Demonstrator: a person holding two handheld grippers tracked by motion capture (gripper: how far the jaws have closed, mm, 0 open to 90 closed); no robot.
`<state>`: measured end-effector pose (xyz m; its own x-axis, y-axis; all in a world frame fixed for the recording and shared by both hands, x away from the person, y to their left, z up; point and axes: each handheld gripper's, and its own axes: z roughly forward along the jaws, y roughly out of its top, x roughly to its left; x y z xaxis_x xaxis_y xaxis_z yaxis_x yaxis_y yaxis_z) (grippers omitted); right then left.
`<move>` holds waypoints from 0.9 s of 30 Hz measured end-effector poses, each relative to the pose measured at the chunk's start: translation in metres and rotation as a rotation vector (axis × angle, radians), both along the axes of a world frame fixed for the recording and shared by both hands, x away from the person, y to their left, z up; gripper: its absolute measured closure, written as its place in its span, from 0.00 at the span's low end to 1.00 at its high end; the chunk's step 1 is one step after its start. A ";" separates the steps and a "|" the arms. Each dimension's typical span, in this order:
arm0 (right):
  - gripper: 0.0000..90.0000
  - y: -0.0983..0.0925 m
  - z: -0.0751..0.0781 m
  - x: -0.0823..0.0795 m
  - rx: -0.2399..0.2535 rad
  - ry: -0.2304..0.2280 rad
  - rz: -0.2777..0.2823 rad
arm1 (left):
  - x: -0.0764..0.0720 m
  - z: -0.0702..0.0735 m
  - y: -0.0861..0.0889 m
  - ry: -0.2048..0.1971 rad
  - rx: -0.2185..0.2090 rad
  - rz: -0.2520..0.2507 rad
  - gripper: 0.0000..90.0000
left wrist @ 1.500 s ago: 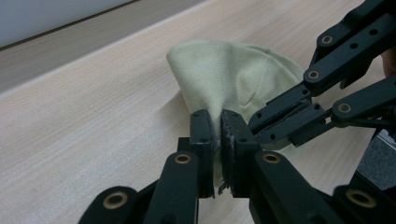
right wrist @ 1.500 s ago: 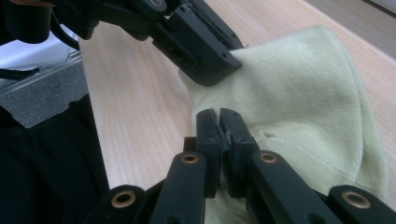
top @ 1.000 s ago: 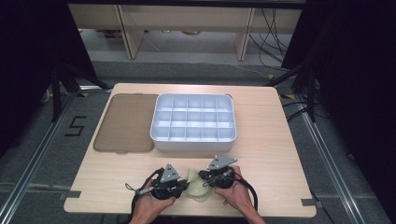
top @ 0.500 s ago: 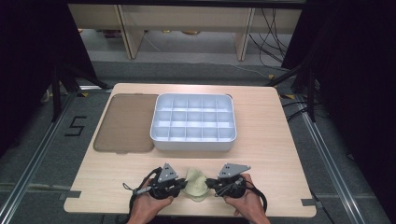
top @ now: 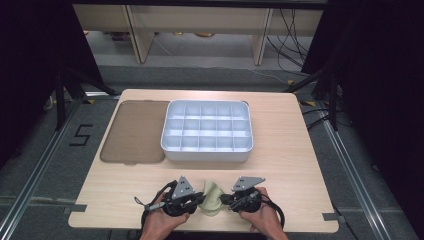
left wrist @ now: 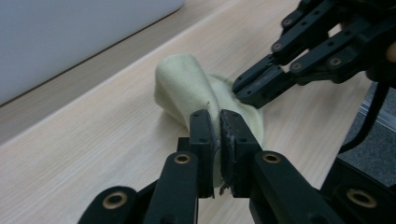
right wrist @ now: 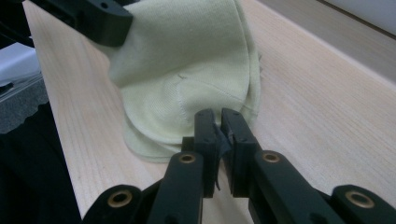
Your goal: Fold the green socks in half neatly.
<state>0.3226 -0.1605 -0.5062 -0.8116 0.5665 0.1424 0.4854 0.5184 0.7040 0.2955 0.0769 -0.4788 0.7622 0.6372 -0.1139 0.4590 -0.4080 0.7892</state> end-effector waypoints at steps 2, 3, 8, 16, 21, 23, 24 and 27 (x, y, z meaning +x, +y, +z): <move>0.95 0.000 0.000 0.000 0.006 0.011 -0.002 | -0.001 0.001 -0.003 0.004 -0.002 -0.009 0.92; 0.95 0.000 0.000 0.000 0.009 0.009 0.001 | -0.001 0.002 -0.005 -0.008 -0.003 -0.014 0.92; 0.95 0.000 -0.001 0.001 0.019 0.003 0.009 | -0.002 0.003 -0.012 0.002 0.004 -0.044 0.92; 0.95 -0.002 -0.006 0.002 0.004 0.035 -0.010 | -0.004 -0.008 -0.029 -0.025 0.062 -0.080 0.92; 0.94 -0.008 0.001 0.004 0.021 0.020 -0.027 | -0.004 -0.019 -0.038 -0.004 0.070 -0.081 0.92; 0.94 -0.011 0.008 0.006 0.051 0.005 -0.047 | -0.003 -0.019 -0.039 -0.016 0.093 -0.094 0.92; 0.94 -0.014 0.010 0.007 0.064 -0.005 -0.050 | -0.003 -0.020 -0.039 -0.020 0.094 -0.090 0.92; 0.94 -0.017 0.020 0.009 0.118 -0.031 -0.056 | -0.004 -0.021 -0.041 -0.013 0.082 -0.085 0.91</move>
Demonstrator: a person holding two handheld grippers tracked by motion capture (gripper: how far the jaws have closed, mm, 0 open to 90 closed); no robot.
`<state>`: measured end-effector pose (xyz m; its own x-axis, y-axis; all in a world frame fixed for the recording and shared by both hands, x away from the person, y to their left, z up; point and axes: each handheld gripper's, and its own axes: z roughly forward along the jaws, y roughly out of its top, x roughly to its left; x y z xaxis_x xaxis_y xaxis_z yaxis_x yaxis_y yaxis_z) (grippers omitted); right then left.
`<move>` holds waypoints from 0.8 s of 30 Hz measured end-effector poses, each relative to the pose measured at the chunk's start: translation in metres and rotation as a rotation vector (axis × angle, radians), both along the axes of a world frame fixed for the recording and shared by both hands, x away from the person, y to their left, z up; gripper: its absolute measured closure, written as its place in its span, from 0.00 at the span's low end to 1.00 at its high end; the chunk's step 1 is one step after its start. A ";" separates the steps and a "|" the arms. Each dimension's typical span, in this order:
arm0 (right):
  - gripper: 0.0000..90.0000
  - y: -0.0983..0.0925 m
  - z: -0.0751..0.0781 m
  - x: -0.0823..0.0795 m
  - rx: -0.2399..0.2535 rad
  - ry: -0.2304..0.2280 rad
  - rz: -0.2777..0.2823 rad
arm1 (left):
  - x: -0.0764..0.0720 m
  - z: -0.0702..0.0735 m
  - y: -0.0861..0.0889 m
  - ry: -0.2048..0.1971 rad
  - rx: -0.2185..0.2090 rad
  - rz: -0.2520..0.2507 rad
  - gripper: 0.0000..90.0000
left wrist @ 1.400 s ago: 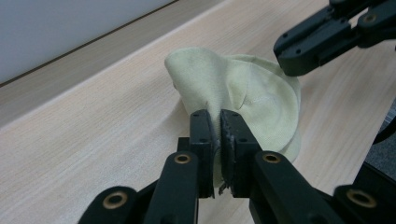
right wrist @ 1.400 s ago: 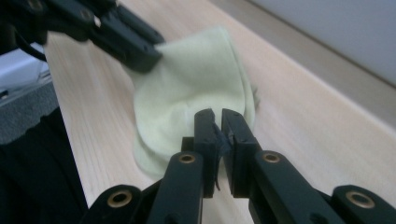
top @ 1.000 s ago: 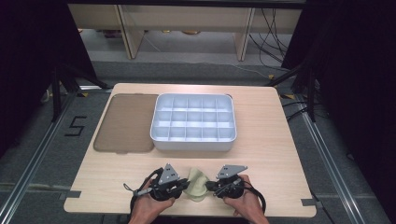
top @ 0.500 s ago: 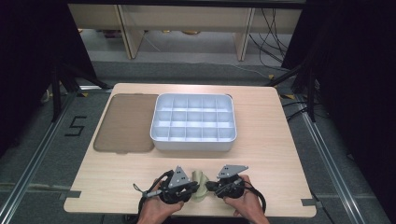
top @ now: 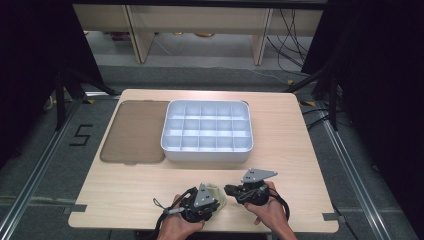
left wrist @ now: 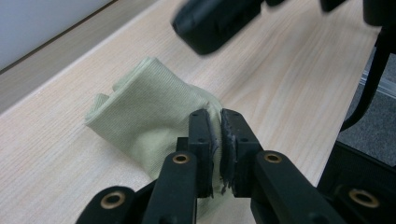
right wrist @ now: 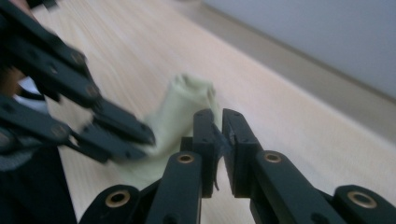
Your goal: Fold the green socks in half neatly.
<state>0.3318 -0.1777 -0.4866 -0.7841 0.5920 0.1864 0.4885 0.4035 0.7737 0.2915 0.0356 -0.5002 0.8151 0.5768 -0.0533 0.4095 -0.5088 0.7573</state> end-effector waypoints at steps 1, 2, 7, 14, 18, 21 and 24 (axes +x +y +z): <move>0.94 0.000 0.002 0.001 0.019 -0.009 0.004 | 0.001 0.000 0.001 -0.003 0.024 -0.016 0.91; 0.94 0.001 0.006 0.001 0.032 -0.011 0.003 | 0.001 -0.001 0.000 0.008 0.012 0.006 0.91; 0.95 0.012 0.014 0.003 0.055 -0.021 0.040 | 0.000 -0.001 -0.001 -0.007 0.020 -0.002 0.91; 0.95 0.032 0.006 0.005 0.046 0.040 0.092 | 0.001 -0.001 0.000 -0.013 0.033 -0.003 0.91; 0.95 0.037 0.000 0.011 -0.007 0.027 0.119 | 0.001 -0.002 0.000 -0.015 0.031 -0.004 0.90; 0.96 0.038 -0.010 0.012 -0.107 0.014 0.093 | 0.000 -0.002 0.000 -0.002 0.017 -0.003 0.87; 0.96 0.035 -0.012 0.015 -0.096 0.018 0.089 | -0.001 0.005 0.004 0.031 -0.041 -0.007 0.81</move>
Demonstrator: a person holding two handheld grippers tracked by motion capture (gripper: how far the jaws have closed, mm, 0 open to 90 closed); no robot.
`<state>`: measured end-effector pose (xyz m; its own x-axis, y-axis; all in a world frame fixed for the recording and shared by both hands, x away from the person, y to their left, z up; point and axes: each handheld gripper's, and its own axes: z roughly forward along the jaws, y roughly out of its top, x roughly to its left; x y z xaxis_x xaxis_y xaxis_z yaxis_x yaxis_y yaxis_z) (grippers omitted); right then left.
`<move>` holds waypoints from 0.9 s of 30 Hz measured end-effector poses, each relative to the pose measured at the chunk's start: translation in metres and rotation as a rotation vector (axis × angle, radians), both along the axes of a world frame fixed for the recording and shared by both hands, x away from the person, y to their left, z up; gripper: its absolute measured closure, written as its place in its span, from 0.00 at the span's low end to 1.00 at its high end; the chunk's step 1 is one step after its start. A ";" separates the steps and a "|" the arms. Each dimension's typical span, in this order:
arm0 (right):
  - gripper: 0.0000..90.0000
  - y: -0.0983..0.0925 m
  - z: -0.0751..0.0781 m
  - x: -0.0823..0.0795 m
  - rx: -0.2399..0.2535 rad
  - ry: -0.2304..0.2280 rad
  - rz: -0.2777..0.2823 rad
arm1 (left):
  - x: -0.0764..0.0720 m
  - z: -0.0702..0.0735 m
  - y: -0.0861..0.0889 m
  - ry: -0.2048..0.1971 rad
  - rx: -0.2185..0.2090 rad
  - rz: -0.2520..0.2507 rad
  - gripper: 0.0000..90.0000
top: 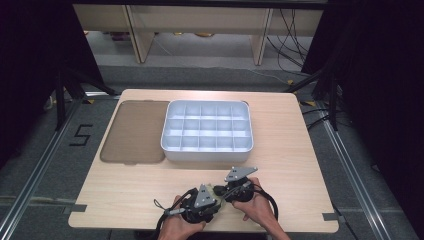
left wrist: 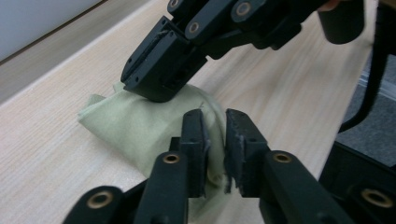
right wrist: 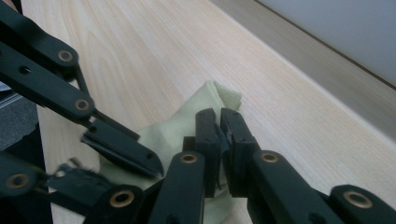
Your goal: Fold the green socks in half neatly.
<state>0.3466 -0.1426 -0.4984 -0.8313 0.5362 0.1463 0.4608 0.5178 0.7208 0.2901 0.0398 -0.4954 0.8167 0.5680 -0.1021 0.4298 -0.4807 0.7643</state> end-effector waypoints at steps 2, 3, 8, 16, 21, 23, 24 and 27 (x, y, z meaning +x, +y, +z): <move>0.96 0.000 0.000 -0.001 -0.002 0.000 -0.002 | 0.000 0.009 0.007 0.001 -0.036 0.017 0.78; 0.96 0.001 0.000 -0.001 -0.001 -0.004 -0.002 | 0.000 0.013 0.010 -0.001 -0.076 0.021 0.78; 0.96 0.000 -0.001 0.001 -0.007 -0.029 0.013 | 0.001 0.013 0.007 0.051 -0.126 0.029 0.85; 0.96 0.000 -0.001 0.001 -0.003 -0.014 0.012 | 0.002 -0.006 0.008 0.039 0.016 0.003 0.92; 0.96 0.000 0.001 -0.003 -0.001 0.014 -0.007 | 0.001 -0.009 0.014 0.059 -0.003 0.021 0.92; 0.96 0.000 0.001 -0.003 -0.007 -0.005 -0.007 | 0.001 -0.008 0.015 0.035 0.011 0.025 0.92; 0.96 -0.001 0.001 -0.003 -0.009 -0.004 -0.006 | 0.002 -0.008 0.017 0.024 0.021 0.015 0.92; 0.96 -0.001 0.002 -0.004 -0.015 -0.005 -0.007 | 0.005 -0.008 0.022 0.017 0.031 0.029 0.91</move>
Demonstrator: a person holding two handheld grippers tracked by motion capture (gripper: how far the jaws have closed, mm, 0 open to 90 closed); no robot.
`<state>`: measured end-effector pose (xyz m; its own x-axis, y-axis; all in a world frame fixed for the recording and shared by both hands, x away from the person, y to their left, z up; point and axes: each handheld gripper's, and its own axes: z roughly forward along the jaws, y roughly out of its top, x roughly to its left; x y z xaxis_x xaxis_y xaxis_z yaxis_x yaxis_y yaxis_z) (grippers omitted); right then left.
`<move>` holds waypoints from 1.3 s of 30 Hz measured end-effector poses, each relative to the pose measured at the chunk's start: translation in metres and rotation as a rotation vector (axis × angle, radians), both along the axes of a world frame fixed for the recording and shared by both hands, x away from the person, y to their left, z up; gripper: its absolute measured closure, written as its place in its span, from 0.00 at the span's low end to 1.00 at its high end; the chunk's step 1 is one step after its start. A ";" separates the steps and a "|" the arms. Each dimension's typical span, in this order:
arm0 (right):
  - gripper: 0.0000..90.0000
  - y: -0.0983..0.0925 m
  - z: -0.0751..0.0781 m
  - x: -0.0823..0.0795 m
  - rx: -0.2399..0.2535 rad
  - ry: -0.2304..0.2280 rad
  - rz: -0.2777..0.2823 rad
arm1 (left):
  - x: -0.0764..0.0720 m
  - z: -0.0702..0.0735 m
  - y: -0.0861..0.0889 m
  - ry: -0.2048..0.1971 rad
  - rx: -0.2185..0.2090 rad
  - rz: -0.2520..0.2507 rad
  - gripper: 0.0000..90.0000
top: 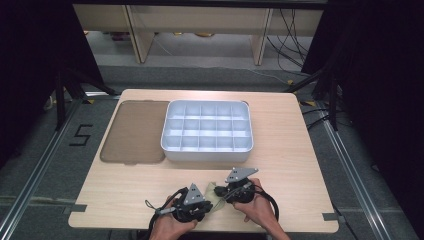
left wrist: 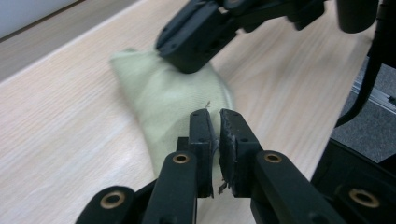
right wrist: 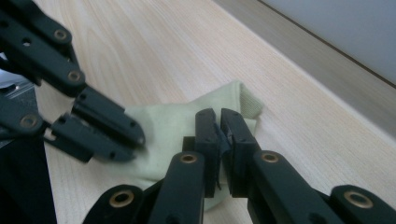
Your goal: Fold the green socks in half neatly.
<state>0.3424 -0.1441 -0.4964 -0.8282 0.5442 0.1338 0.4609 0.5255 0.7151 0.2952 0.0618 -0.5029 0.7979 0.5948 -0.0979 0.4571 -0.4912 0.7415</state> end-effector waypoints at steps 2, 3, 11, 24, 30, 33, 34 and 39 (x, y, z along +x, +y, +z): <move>0.95 0.000 0.001 -0.001 -0.005 -0.006 0.001 | 0.002 0.000 0.002 -0.012 0.007 0.008 0.91; 0.94 0.000 0.003 -0.003 -0.009 -0.006 0.002 | 0.002 -0.001 0.003 -0.007 -0.005 0.019 0.91; 0.67 -0.009 0.016 0.006 0.023 -0.039 -0.045 | 0.000 -0.002 0.000 -0.017 0.010 0.022 0.90; 0.42 0.007 0.003 0.030 -0.031 0.062 0.040 | 0.000 -0.002 0.000 -0.020 0.016 0.018 0.90; 0.39 0.010 -0.005 0.035 -0.044 0.113 0.058 | 0.001 -0.001 0.001 -0.039 0.042 0.004 0.90; 0.42 0.009 -0.007 0.035 -0.037 0.130 0.058 | 0.001 -0.001 0.002 -0.039 0.044 0.003 0.90; 0.44 0.009 -0.007 0.035 -0.029 0.149 0.053 | 0.001 -0.001 0.002 -0.039 0.043 0.003 0.90; 0.53 0.008 -0.008 0.032 -0.020 0.169 0.050 | -0.001 -0.001 0.001 -0.034 0.033 0.003 0.90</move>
<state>0.3740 -0.1360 -0.5047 -0.8209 0.5071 0.2625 0.5464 0.5644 0.6188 0.2945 0.0630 -0.5043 0.7987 0.5995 -0.0510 0.4332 -0.5142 0.7402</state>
